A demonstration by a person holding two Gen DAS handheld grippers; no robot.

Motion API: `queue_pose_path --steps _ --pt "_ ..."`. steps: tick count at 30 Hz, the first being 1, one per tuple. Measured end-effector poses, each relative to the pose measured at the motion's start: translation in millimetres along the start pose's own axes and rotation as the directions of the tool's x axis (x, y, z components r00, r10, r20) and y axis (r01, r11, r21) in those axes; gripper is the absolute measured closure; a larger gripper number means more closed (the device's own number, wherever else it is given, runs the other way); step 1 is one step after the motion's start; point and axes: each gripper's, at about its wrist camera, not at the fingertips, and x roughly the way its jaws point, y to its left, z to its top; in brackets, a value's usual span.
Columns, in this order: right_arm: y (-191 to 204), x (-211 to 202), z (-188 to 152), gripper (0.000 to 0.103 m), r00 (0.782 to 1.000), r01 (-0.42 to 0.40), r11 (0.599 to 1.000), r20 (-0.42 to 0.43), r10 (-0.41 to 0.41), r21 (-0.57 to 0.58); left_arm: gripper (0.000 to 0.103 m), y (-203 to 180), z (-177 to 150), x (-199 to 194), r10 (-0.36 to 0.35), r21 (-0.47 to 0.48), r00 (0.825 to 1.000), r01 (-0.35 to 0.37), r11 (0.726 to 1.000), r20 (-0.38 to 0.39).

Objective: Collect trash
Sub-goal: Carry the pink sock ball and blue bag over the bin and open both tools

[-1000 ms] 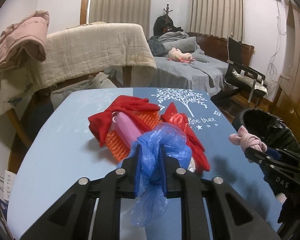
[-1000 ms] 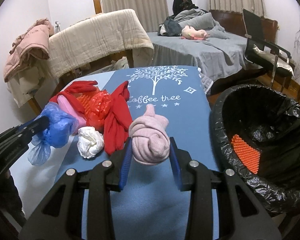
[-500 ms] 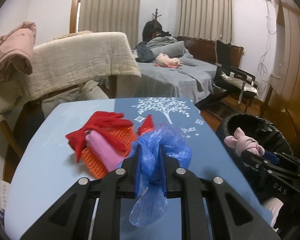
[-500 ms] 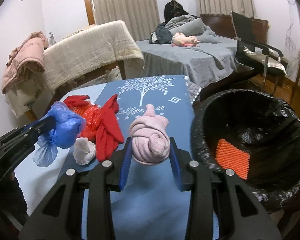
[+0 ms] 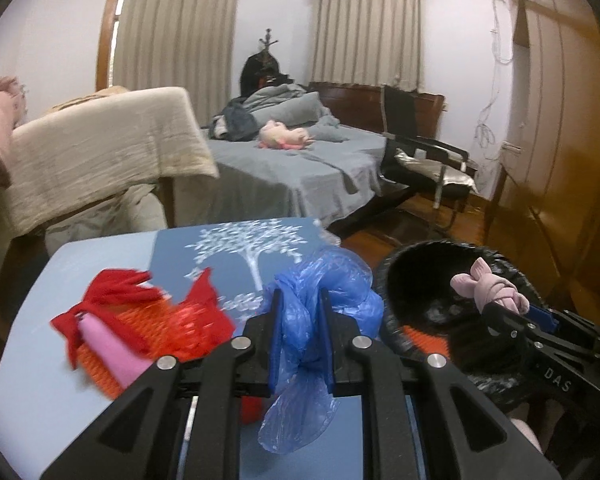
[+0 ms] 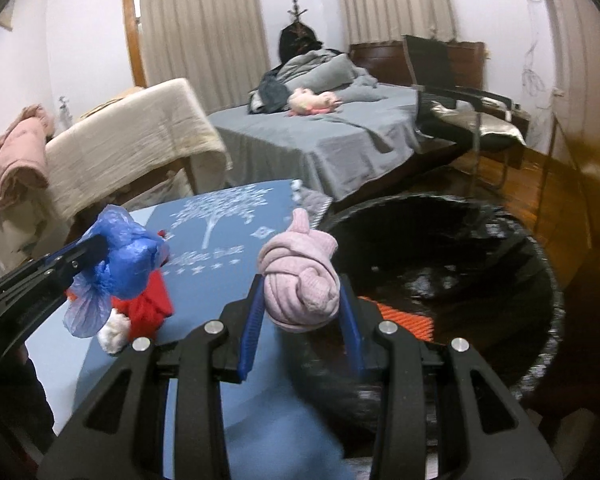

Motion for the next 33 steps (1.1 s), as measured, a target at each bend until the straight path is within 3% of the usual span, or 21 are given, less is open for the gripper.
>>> queue_pose_path --steps 17,28,30,31,32,33 --pt "-93 -11 0 0.068 0.984 0.174 0.981 0.012 -0.176 0.083 0.087 -91 10 38 -0.158 0.085 0.987 0.158 0.984 -0.011" --pt "-120 0 -3 0.066 0.976 0.219 0.97 -0.009 -0.219 0.108 0.087 -123 9 78 -0.214 0.104 0.975 0.219 0.97 -0.058" --pt "-123 2 -2 0.058 0.974 0.226 0.968 -0.01 -0.227 0.11 0.083 -126 9 85 -0.237 0.111 0.969 0.245 0.963 -0.075" --pt "-125 1 -2 0.053 0.972 0.235 0.965 -0.005 -0.236 0.113 0.075 -128 8 89 -0.251 0.112 0.964 0.26 0.959 -0.087" --pt "-126 1 0 0.044 0.97 0.242 0.963 0.001 -0.244 0.115 0.058 -129 8 91 -0.266 0.108 0.959 0.276 0.955 -0.094" --pt "-127 -1 0 0.042 0.968 0.247 0.962 0.009 -0.249 0.117 0.053 -128 9 93 -0.275 0.105 0.956 0.285 0.953 -0.097"
